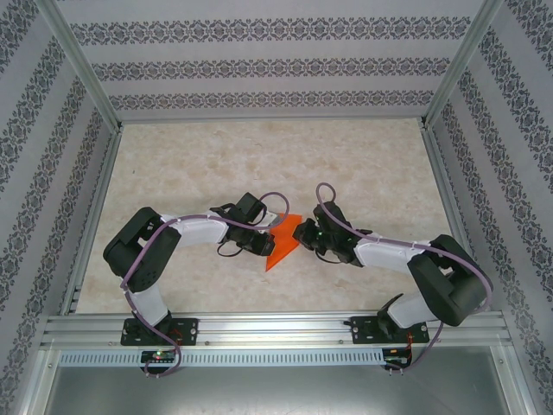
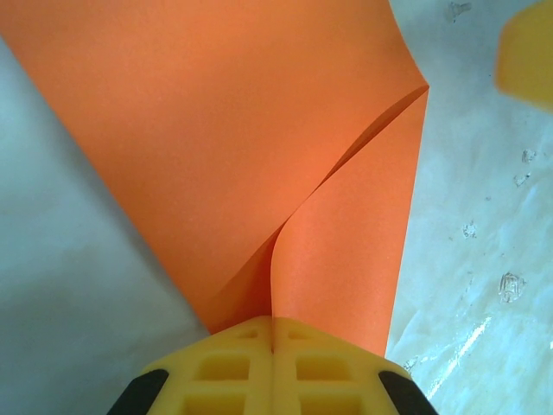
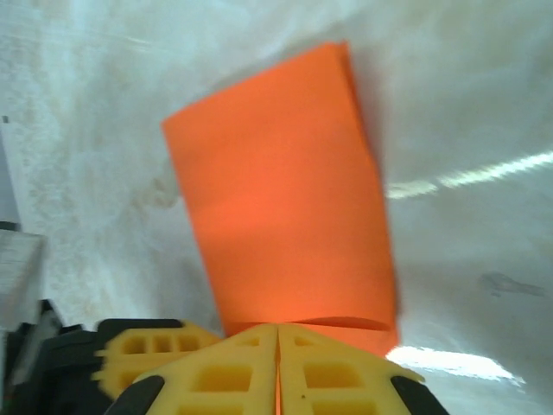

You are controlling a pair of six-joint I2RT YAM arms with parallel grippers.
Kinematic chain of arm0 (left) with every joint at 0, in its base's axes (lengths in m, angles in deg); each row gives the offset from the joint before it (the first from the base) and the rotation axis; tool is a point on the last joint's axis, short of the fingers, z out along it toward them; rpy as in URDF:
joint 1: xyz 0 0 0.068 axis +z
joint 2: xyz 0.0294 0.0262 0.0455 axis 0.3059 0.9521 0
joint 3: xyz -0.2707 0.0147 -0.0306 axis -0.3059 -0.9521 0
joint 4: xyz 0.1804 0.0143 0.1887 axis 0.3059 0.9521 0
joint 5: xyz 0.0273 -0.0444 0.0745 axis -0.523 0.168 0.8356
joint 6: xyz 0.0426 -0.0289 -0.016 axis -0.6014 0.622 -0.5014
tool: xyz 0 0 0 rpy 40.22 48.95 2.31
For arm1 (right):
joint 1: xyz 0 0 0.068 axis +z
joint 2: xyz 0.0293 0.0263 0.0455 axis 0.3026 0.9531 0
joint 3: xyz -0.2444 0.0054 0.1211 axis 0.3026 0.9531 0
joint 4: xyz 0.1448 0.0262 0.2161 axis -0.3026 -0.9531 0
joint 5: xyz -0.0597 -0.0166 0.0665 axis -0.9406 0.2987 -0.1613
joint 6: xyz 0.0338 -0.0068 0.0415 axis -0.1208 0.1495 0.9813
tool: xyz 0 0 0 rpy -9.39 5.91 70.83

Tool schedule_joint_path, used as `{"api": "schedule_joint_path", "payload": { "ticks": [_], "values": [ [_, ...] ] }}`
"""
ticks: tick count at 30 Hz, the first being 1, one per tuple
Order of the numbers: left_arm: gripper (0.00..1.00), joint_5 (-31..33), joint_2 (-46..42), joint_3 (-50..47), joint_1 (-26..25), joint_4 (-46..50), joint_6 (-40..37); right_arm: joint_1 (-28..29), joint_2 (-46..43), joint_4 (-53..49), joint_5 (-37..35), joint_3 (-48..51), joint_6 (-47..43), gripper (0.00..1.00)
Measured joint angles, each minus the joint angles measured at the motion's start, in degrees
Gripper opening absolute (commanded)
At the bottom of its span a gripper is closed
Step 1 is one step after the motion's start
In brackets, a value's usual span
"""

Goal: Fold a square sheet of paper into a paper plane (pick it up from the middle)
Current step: Third fold the triangle at the center of the table.

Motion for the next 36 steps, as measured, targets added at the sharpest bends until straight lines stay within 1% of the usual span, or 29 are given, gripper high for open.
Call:
{"api": "schedule_joint_path", "payload": {
  "ticks": [3, 7, 12, 18, 23, 27, 28, 32, 35, 36],
  "values": [
    [0.04, 0.0, 0.1, 0.2, 0.0, 0.1, 0.0, 1.2, 1.0, 0.5, 0.5, -1.6, -0.1, 0.10],
    [0.04, 0.0, 0.1, 0.2, 0.0, 0.1, 0.0, 3.0, 5.1, 1.6, 1.1, -3.0, 0.0, 0.09],
    [0.04, 0.0, 0.1, 0.2, 0.0, 0.2, 0.0, 3.9, 9.9, 3.5, 2.1, -3.0, 0.6, 0.09],
    [0.07, 0.0, 0.1, 0.3, 0.0, 0.2, 0.0, 4.1, 12.4, 5.2, 2.3, -3.0, 0.8, 0.07],
    [0.15, 0.6, 0.1, 1.0, 0.0, 1.6, 0.1, 4.4, 12.5, 5.2, 1.9, -3.0, 0.8, 0.06],
    [0.32, 2.5, -0.4, 2.8, 0.0, 5.0, 0.7, 4.8, 12.4, 5.5, 1.1, -2.8, 0.8, 0.06],
    [0.35, 3.0, -0.7, 3.3, 0.0, 5.8, 1.1, 4.8, 12.3, 5.6, 1.0, -2.7, 0.8, 0.06],
    [0.36, 3.5, -3.8, 4.3, 0.0, 8.1, 3.0, 5.0, 12.3, 6.3, 0.7, -2.4, 0.8, 0.06],
    [0.32, 3.0, -6.8, 4.2, 0.0, 9.2, 5.5, 5.3, 12.3, 6.4, 0.2, -2.3, 1.0, 0.06],
    [0.29, 2.8, -7.8, 4.2, 0.0, 9.3, 6.4, 5.3, 12.3, 6.4, 0.1, -2.3, 1.2, 0.06]
  ]
}}
